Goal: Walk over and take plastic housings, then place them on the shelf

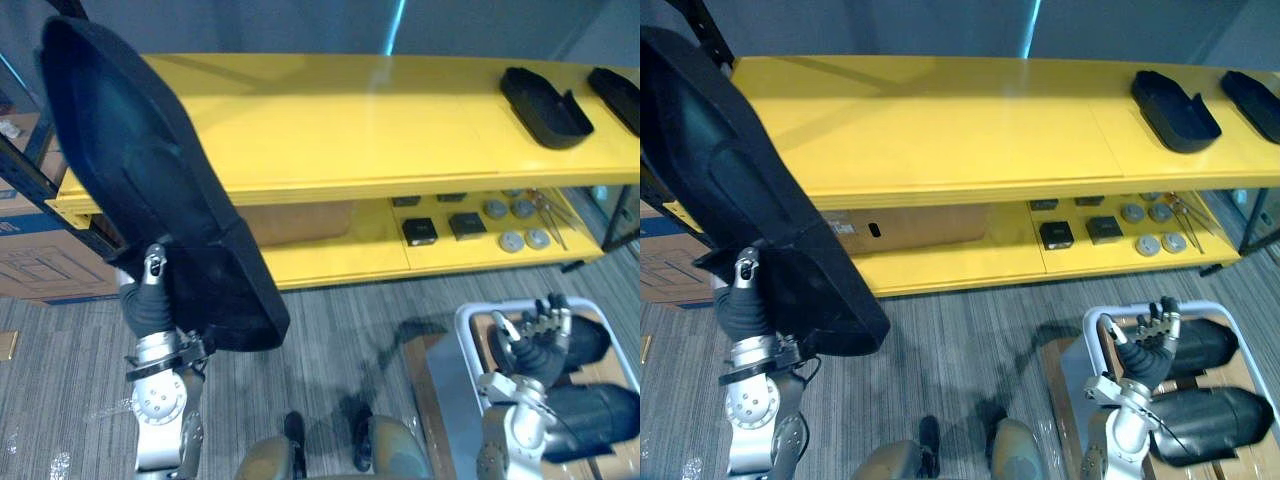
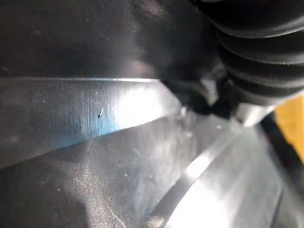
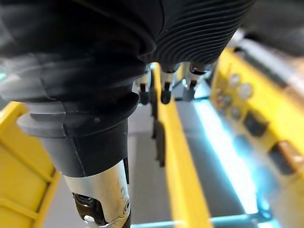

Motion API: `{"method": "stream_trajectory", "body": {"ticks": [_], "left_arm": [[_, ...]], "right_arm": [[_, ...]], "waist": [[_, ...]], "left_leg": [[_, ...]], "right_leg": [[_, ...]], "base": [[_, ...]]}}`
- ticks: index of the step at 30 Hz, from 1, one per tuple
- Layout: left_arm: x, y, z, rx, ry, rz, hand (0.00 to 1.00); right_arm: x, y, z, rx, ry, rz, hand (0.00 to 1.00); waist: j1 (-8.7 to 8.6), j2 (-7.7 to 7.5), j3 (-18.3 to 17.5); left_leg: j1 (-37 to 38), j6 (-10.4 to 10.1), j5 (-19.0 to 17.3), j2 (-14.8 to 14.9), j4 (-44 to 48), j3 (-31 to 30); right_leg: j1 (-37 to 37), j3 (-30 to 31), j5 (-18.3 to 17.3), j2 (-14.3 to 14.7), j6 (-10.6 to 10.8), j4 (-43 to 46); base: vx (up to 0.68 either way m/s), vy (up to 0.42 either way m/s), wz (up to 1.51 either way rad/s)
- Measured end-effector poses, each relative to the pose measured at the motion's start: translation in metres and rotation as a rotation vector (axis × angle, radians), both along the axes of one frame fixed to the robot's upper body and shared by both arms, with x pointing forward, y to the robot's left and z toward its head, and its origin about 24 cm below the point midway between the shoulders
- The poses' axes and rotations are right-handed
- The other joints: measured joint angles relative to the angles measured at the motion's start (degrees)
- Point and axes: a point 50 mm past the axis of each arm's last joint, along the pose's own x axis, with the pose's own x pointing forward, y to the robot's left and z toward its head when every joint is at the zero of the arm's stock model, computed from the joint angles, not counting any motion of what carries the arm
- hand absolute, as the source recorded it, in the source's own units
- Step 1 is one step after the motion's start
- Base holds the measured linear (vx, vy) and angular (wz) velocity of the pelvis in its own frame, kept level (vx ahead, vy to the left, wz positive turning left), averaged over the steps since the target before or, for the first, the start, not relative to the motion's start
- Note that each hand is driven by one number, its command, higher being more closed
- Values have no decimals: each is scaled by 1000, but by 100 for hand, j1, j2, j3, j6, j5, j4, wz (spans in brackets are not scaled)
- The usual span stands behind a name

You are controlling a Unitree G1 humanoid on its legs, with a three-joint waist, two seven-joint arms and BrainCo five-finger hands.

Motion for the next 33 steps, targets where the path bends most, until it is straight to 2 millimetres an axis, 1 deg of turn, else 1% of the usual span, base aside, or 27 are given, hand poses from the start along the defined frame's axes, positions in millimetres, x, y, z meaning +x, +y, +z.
{"method": "stream_trajectory", "body": {"ticks": [1,2,3,6,10,11,12,13,14,15,16,17,18,19,20,21,22,23,24,25,26,27,28,29,30,31,33], "left_arm": [[0,-2,0,5,2,-7,100],[-2,-2,0,18,2,-18,100],[-2,-5,-4,11,19,-30,100],[-3,-19,-9,-14,38,-89,100],[-4,-20,-9,-8,40,-105,100],[-5,-18,-11,-10,46,-96,100],[-8,-13,-13,-13,58,-77,100],[-11,-10,-17,-29,77,-61,100],[-15,-8,-21,-35,93,-43,100],[-19,-1,-19,-12,95,-23,100],[-18,-2,-21,-21,105,-23,100],[-19,-2,-28,-35,146,-17,100],[-19,0,-30,-30,159,-12,100],[-18,1,-29,-23,153,-12,100],[-15,1,-24,-6,133,-20,100],[-11,0,-19,14,111,-35,100],[-9,-1,-16,21,99,-43,100],[-5,-1,-11,40,75,-61,100],[-2,-3,-7,53,60,-74,100],[0,-4,-5,56,57,-77,100],[3,-4,-3,59,55,-82,100],[8,-5,1,70,50,-92,100],[13,-3,4,100,64,-106,100],[16,-4,6,115,72,-116,100],[22,-1,11,150,90,-123,100],[26,1,12,167,112,-125,100],[32,2,9,176,175,-128,100]], "right_arm": [[0,0,3,-5,-10,4,0],[0,4,8,-10,-34,20,0],[2,4,12,-26,-46,41,0],[3,2,15,-53,-47,68,0],[3,2,14,-53,-37,77,0],[3,2,14,-64,-31,74,0],[3,2,15,-82,-23,65,0],[2,1,15,-88,-18,63,0],[3,0,15,-99,-13,66,0],[3,-2,17,-123,-13,57,0],[3,-6,19,-148,-8,54,0],[3,-14,24,-201,-1,56,0],[4,-19,29,-226,-12,52,0],[4,-22,31,-232,-21,40,0],[4,-28,35,-240,-37,14,0],[5,-32,40,-254,-54,6,0],[6,-34,43,-261,-61,1,0],[8,-36,47,-273,-74,-2,0],[10,-38,50,-281,-85,-2,0],[11,-38,51,-285,-89,2,0],[13,-38,54,-295,-97,12,0],[15,-38,59,-312,-113,24,0],[15,-35,58,-297,-113,28,0],[13,-35,56,-291,-108,27,0],[11,-31,51,-266,-94,38,0],[11,-27,48,-248,-90,47,0],[12,-18,43,-231,-81,86,0]], "waist": [[26,-13,-35],[36,-170,-132],[72,-11,-205],[136,414,-432],[137,463,-446],[139,480,-438],[135,546,-415],[109,603,-476],[102,662,-516],[35,501,-473],[16,591,-406],[94,698,-337],[122,779,-353],[102,797,-350],[31,793,-349],[-3,790,-350],[-6,790,-350],[4,789,-349],[-31,791,-350],[-43,793,-351],[-71,805,-359],[-118,850,-389],[-156,775,-389],[-202,715,-391],[-259,556,-404],[-269,469,-415],[-303,388,-443]], "left_leg": [[-1,-56,-158,39,173,14],[21,-213,-546,21,568,40],[69,-355,-910,255,945,49],[225,-477,-1027,723,872,424],[592,-562,-1022,864,570,602],[630,-573,-1096,903,579,642],[691,-632,-1230,945,610,688],[864,-745,-1261,1106,521,978],[962,-882,-1138,1214,657,1107],[511,-776,-1177,1250,2008,1081],[189,-595,-1072,1408,2794,955],[-435,-39,-450,1593,4122,698],[-637,-48,-457,1587,4329,653],[-700,-78,-572,1534,4203,686],[-758,-118,-755,1393,3571,797],[-723,-201,-802,1234,2698,850],[-725,-239,-780,1170,2329,820],[-719,-407,-678,1079,1683,756],[-648,-581,-530,1014,1154,646],[-581,-604,-409,978,879,632],[-458,-577,-129,936,452,634],[-352,-574,594,916,34,622],[-175,-721,599,794,-100,701],[-127,-699,611,732,-188,736],[-40,-661,635,608,-357,856],[-22,-649,629,560,-382,927],[-6,-560,575,496,-365,960]], "right_leg": [[33,-2,309,-2,-51,-261],[153,-2,1618,-132,-179,-635],[359,0,1383,53,129,-658],[446,-20,1313,473,-60,-762],[586,5,1099,647,-146,-674],[550,15,954,671,-149,-504],[414,-13,694,668,-184,-111],[280,-234,378,701,-287,531],[310,-381,177,712,-380,832],[442,-396,-421,629,-406,1022],[522,-433,-469,677,-426,1103],[829,-335,-519,740,-448,869],[984,-231,-501,685,-475,671],[1051,-208,-493,630,-488,579],[1170,-122,-452,513,-500,413],[1221,-1,-432,402,-481,309],[1222,67,-417,366,-452,271],[1245,182,-348,306,-340,213],[1335,284,-304,283,-268,144],[1383,353,-282,282,-230,106],[1418,434,-270,283,-171,91],[1434,461,-323,285,-17,87],[1483,577,-325,151,111,57],[1485,561,-283,85,186,27],[1487,559,-215,-54,305,-106],[1497,551,-181,-120,363,-188],[1579,524,-108,-191,479,-353]], "base": [[299,-211,10],[446,-383,-3],[424,-383,-15],[256,-211,-27],[75,-100,-18],[-40,-77,-23],[-16,-107,-24],[53,-126,-16],[168,-149,2],[173,-146,9],[176,-148,-2],[160,-77,-36],[193,-18,-39],[260,33,-30],[343,27,-16],[335,45,-21],[274,63,-43],[269,116,-52],[287,134,-58],[300,154,-54],[299,219,-58],[317,278,-61],[255,235,-41],[182,223,-28],[147,189,-20],[168,213,-23],[109,98,-9]]}}
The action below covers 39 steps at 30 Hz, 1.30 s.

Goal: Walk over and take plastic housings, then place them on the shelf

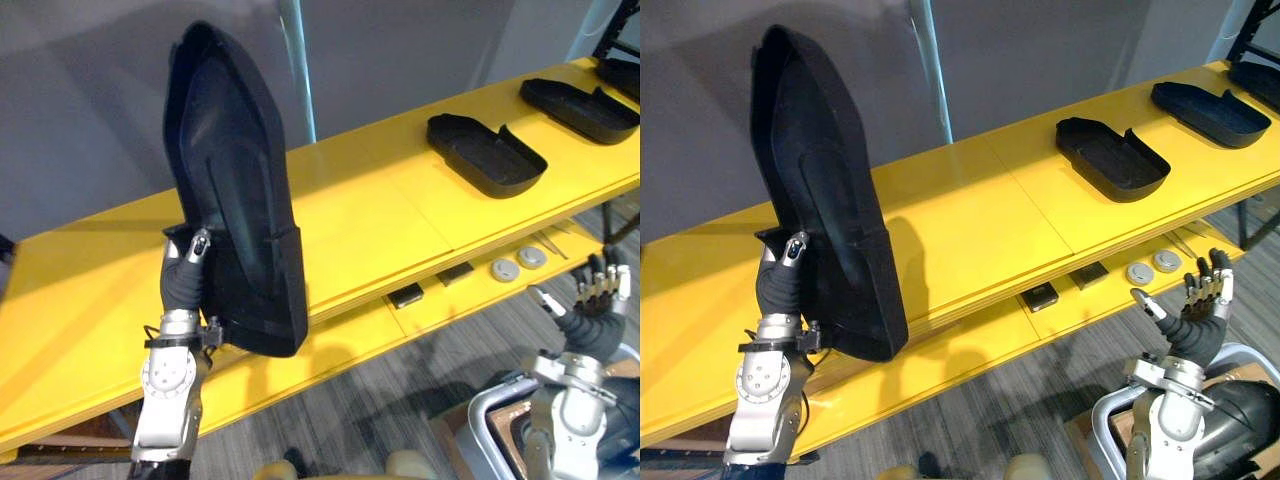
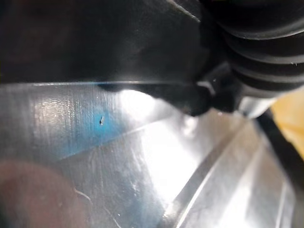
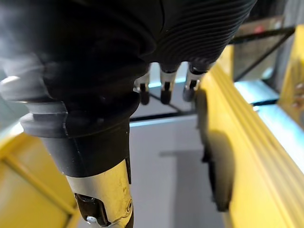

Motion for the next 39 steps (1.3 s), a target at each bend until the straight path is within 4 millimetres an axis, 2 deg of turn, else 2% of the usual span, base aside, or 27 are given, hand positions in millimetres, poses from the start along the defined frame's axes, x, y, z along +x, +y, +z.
{"method": "stream_trajectory", "body": {"ticks": [4,7,9,13,18,21,26,30,35,39], "left_arm": [[17,3,-24,-16,183,42,100],[30,8,-41,-36,290,88,100],[45,13,-53,-104,378,111,100],[64,21,-63,-212,458,145,100],[90,36,-67,-329,553,222,100],[106,33,-55,-353,560,241,100],[127,17,-31,-426,551,208,100],[133,15,-20,-431,543,249,100],[137,14,-13,-415,542,282,100],[145,13,8,-395,512,338,100]], "right_arm": [[9,18,-3,0,17,111,0],[14,21,2,-31,5,161,0],[18,18,11,-87,-10,199,0],[24,21,25,-163,-41,266,0],[27,27,30,-228,-26,382,0],[27,34,28,-208,-22,447,0],[28,52,21,-205,11,551,0],[28,61,21,-197,13,585,0],[27,61,24,-190,0,569,0],[29,62,26,-180,-11,554,0]], "waist": [[-62,11,4],[-123,53,24],[-152,100,51],[-269,138,90],[-570,340,254],[-741,350,351],[-834,349,505],[-920,334,620],[-945,316,648],[-952,310,931]], "left_leg": [[64,49,-37,-26,6,-4],[73,47,-38,-19,-3,-3],[71,47,-38,-32,-77,29],[61,52,-42,-75,-111,176],[-21,64,-37,-80,-95,443],[-19,65,-36,-63,-90,524],[-21,65,-36,-61,-90,641],[-36,65,-36,-58,-90,638],[-138,66,-36,-56,-69,633],[-228,72,-34,-53,41,614]], "right_leg": [[64,-148,34,-34,49,-8],[67,-181,34,-27,49,-16],[-4,-191,34,-34,49,-33],[-108,-131,34,-65,47,-111],[-380,103,76,-84,-54,-106],[-423,211,118,-62,-57,-80],[-493,352,171,-53,-53,-90],[-495,350,187,-52,-51,-112],[-557,350,253,-56,-41,-172],[-592,349,303,-69,-26,-173]], "base": [[59,18,1],[-5,-19,-2],[-51,-5,-12],[-94,18,-21],[-93,16,-28],[-19,-3,-19],[-6,3,-12],[0,0,0],[0,0,0],[-54,1,2]]}}
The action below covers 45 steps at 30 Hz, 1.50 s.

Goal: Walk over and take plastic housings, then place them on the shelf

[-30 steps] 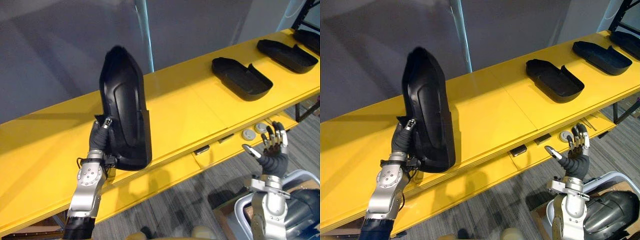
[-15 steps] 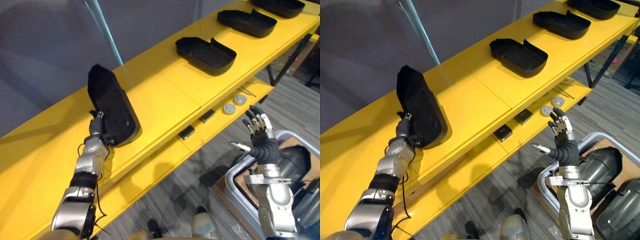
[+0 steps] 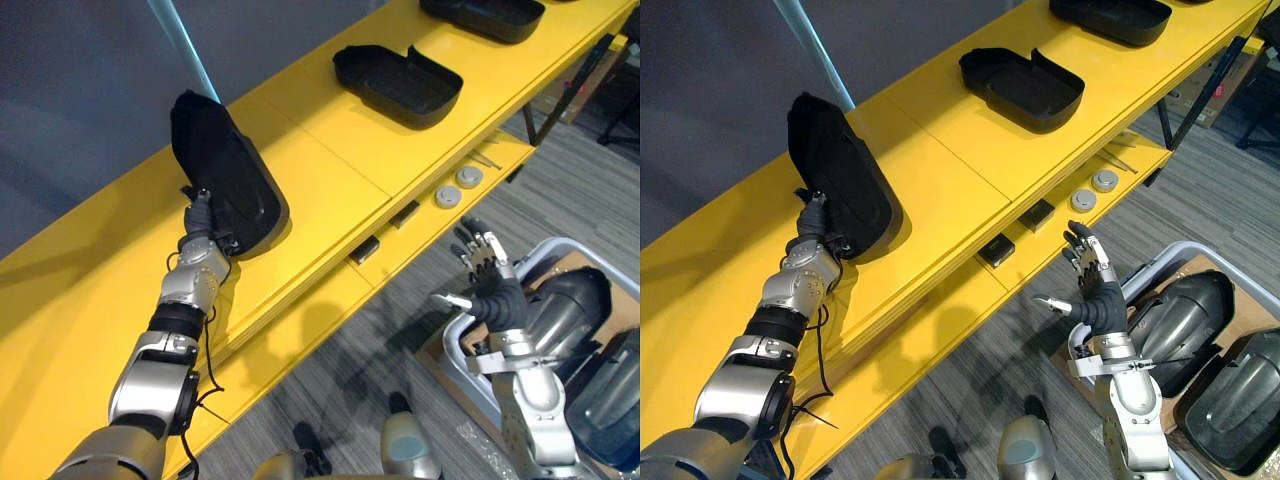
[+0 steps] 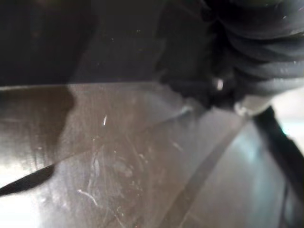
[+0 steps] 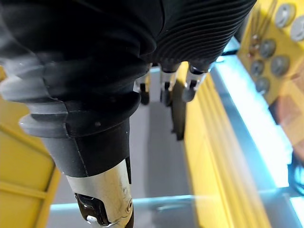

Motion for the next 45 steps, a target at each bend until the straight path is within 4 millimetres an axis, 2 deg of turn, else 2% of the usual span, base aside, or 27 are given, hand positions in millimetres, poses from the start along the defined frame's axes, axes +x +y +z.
{"method": "stream_trajectory", "body": {"ticks": [5,14,15,21,25,31,39,45], "left_arm": [[4,18,20,85,12,116,100],[10,20,50,109,-47,143,100],[11,20,56,110,-60,155,0],[12,22,75,101,-103,197,0],[11,22,77,71,-115,191,0],[11,21,77,55,-120,186,0],[10,22,75,59,-109,211,0],[8,29,66,166,-5,275,0]], "right_arm": [[0,6,-1,16,10,6,0],[1,10,8,45,-29,-5,0],[2,12,9,50,-34,-2,0],[4,19,6,101,-13,0,0],[1,19,6,117,-14,1,0],[-2,26,7,128,-20,24,0],[-6,31,-1,149,19,29,0],[-9,32,-5,156,39,28,0]], "waist": [[-124,1,186],[-130,-37,430],[-133,-68,517],[-123,-146,604],[-109,-165,615],[-90,-165,615],[-93,-162,613],[-124,-163,606]], "left_leg": [[-214,40,30,30,64,0],[-402,79,63,28,118,-11],[-394,79,64,28,135,-11],[-592,86,78,30,200,2],[-599,85,77,13,208,10],[-589,84,77,3,188,8],[-535,84,79,-9,184,12],[-387,84,78,-9,151,15]], "right_leg": [[-198,2,53,17,-5,13],[-413,2,50,7,-6,161],[-421,4,38,5,-16,210],[-713,24,-38,-6,-21,478],[-795,25,-128,-33,-28,649],[-800,16,-164,-51,-25,713],[-762,9,-164,-63,-23,717],[-601,2,-164,-58,-23,646]], "base": [[-38,-6,0],[-9,-2,2],[-45,-5,-2],[-24,-7,1],[0,0,0],[3,-6,1],[0,0,0],[1,-2,-1]]}}
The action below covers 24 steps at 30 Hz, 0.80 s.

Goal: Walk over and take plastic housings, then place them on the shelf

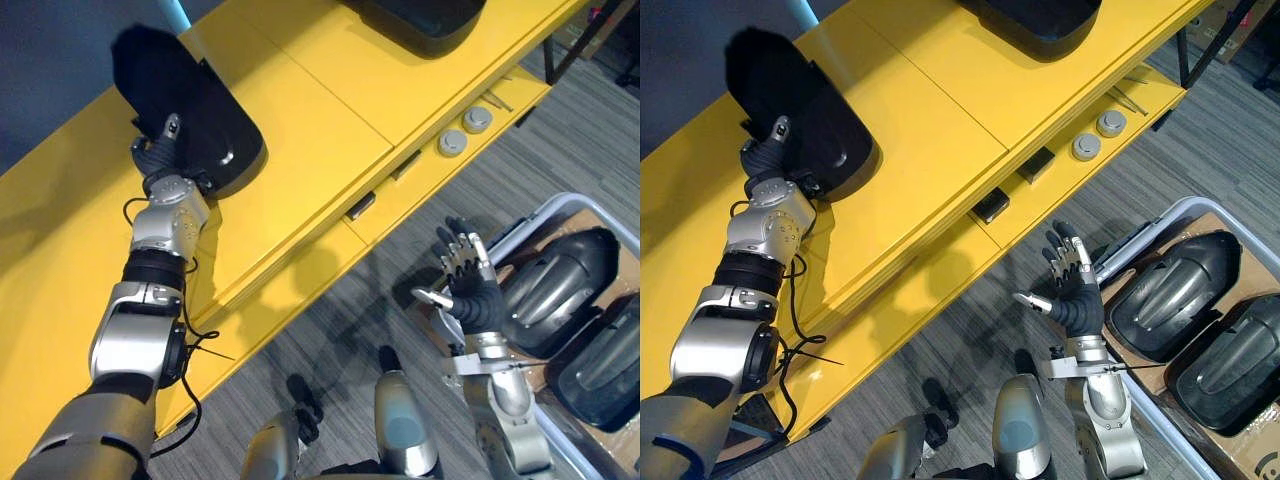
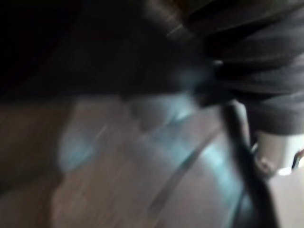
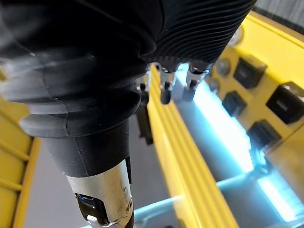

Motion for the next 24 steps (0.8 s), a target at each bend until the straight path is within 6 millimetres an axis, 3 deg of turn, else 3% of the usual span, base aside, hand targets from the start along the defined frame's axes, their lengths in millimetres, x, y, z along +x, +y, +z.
{"method": "stream_trajectory", "body": {"ticks": [9,17,21,24], "left_arm": [[-8,27,-5,170,199,127,0],[-12,38,-15,156,268,160,0],[-9,38,-7,40,89,134,0],[-6,26,14,-74,-153,65,0]], "right_arm": [[-3,-2,-5,35,26,0,0],[-9,2,-12,40,46,22,0],[-11,2,-13,34,41,35,0],[-11,4,-12,31,33,49,0]], "waist": [[-36,-10,-84],[-37,-137,-512],[-42,-131,-656],[-57,-140,-685]], "left_leg": [[16,0,2,7,2,5],[175,1,2,1,-62,1],[213,3,3,-4,-71,-42],[254,3,19,-15,-89,-129]], "right_leg": [[31,3,18,12,19,-53],[232,-13,41,13,36,-217],[324,-68,56,9,36,-276],[442,-161,59,-2,31,-331]], "base": [[0,0,0],[0,0,0],[-8,-7,4],[-5,-13,12]]}}
